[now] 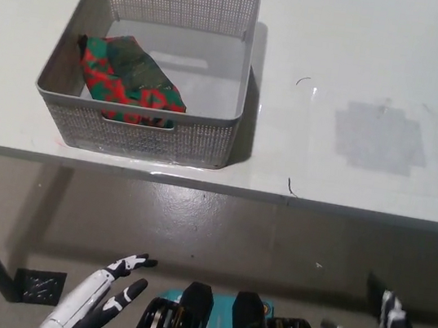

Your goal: Use the right hand to pick up a bag of coffee beans on the right hand side and place it into a container on the left hand side

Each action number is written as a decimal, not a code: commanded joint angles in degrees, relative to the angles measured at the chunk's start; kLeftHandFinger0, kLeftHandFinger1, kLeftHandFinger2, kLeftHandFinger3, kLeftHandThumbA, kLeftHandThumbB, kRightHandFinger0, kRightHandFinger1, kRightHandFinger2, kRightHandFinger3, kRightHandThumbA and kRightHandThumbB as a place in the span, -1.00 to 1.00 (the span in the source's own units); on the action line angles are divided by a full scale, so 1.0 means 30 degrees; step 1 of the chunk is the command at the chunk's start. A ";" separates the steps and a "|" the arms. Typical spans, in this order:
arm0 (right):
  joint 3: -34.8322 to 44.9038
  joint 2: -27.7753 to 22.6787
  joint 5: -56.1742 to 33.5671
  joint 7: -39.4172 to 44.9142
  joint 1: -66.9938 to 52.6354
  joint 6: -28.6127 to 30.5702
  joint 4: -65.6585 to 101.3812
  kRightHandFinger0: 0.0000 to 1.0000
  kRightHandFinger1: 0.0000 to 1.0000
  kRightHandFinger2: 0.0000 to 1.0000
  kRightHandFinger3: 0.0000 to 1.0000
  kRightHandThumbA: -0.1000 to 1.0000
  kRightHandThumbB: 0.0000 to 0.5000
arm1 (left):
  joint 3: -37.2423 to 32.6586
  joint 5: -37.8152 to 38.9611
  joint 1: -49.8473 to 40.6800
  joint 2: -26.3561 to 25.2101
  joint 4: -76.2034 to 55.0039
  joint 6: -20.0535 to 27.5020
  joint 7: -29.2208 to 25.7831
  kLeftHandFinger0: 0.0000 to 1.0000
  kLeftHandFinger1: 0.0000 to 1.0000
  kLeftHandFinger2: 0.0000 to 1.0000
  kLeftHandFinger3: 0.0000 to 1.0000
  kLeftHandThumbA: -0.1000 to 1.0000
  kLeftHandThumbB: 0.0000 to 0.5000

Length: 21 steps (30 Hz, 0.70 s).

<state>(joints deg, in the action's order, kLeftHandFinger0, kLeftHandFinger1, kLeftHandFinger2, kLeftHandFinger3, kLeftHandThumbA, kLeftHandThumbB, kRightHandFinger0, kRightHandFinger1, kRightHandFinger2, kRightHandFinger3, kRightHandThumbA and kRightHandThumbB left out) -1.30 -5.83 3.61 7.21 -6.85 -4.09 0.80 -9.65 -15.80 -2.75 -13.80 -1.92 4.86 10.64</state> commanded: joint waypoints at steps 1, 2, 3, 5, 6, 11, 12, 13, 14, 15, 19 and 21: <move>0.0959 0.1745 -0.6795 0.2975 -0.1158 0.6944 -0.1531 1.00 1.00 1.00 1.00 1.00 0.30 | 0.0788 0.1588 0.0294 0.0358 0.0075 0.1235 -0.0499 1.00 1.00 1.00 1.00 1.00 0.91; 0.1020 0.1727 -0.6691 0.2998 -0.0854 0.6707 -0.1735 1.00 1.00 1.00 1.00 1.00 0.29 | 0.0832 0.1547 0.0421 0.0365 0.0162 0.1216 -0.0524 1.00 1.00 1.00 1.00 1.00 0.94; 0.1061 0.1728 -0.6702 0.3036 -0.0685 0.6591 -0.1762 1.00 1.00 1.00 1.00 1.00 0.29 | 0.0866 0.1514 0.0492 0.0346 0.0202 0.1217 -0.0527 1.00 1.00 1.00 1.00 1.00 0.94; 0.1172 0.1811 -0.7103 0.3366 -0.0370 0.6429 -0.1934 1.00 1.00 1.00 1.00 1.00 0.27 | 0.0929 0.1418 0.0565 0.0270 0.0259 0.1212 -0.0529 1.00 1.00 1.00 1.00 1.00 1.00; 0.1197 0.1782 -0.7129 0.3493 -0.0224 0.6495 -0.2174 1.00 1.00 1.00 1.00 1.00 0.31 | 0.0963 0.1453 0.0533 0.0274 0.0203 0.1145 -0.0501 1.00 1.00 1.00 1.00 1.00 0.96; 0.1387 0.1550 -0.7176 0.3645 0.0279 0.6282 -0.2585 1.00 1.00 1.00 1.00 1.00 0.30 | 0.1058 0.1551 0.0741 0.0495 0.0358 0.1038 -0.0484 1.00 1.00 1.00 1.00 1.00 0.95; 0.1379 0.1523 -0.7213 0.3742 0.0322 0.6314 -0.2673 1.00 1.00 1.00 1.00 1.00 0.25 | 0.1066 0.1465 0.0719 0.0481 0.0383 0.1051 -0.0492 1.00 1.00 1.00 1.00 1.00 0.95; 0.1345 0.1481 -0.7146 0.3827 0.0391 0.6466 -0.2838 1.00 1.00 1.00 1.00 1.00 0.22 | 0.1099 0.1401 0.0737 0.0481 0.0383 0.1004 -0.0470 1.00 1.00 1.00 1.00 1.00 0.96; 0.1312 0.1437 -0.7112 0.3880 0.0451 0.6529 -0.2928 1.00 1.00 1.00 1.00 1.00 0.26 | 0.1132 0.1382 0.0755 0.0493 0.0374 0.0948 -0.0442 1.00 1.00 1.00 1.00 1.00 0.95; 0.1265 0.1392 -0.7091 0.3885 0.0477 0.6405 -0.2873 1.00 1.00 1.00 1.00 1.00 0.30 | 0.1159 0.1317 0.0785 0.0490 0.0407 0.1008 -0.0426 1.00 1.00 1.00 1.00 1.00 0.93; 0.1128 0.1188 -0.6958 0.3936 0.0914 0.6339 -0.3039 1.00 1.00 1.00 1.00 1.00 0.33 | 0.1285 0.1257 0.0991 0.0501 0.0480 0.0878 -0.0382 1.00 1.00 1.00 1.00 1.00 0.86; 0.1036 0.1045 -0.6860 0.3976 0.0995 0.6294 -0.3103 1.00 1.00 1.00 1.00 1.00 0.25 | 0.1288 0.1201 0.0990 0.0468 0.0414 0.0717 -0.0339 1.00 1.00 1.00 1.00 1.00 0.85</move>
<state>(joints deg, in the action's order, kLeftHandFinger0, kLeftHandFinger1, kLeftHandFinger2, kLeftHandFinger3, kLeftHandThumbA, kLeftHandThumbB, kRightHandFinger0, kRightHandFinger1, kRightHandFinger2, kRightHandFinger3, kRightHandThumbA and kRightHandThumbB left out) 1.91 -1.86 -14.28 16.20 -5.17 10.67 -8.87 -6.51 -13.40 -0.90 -12.22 0.06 5.62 10.54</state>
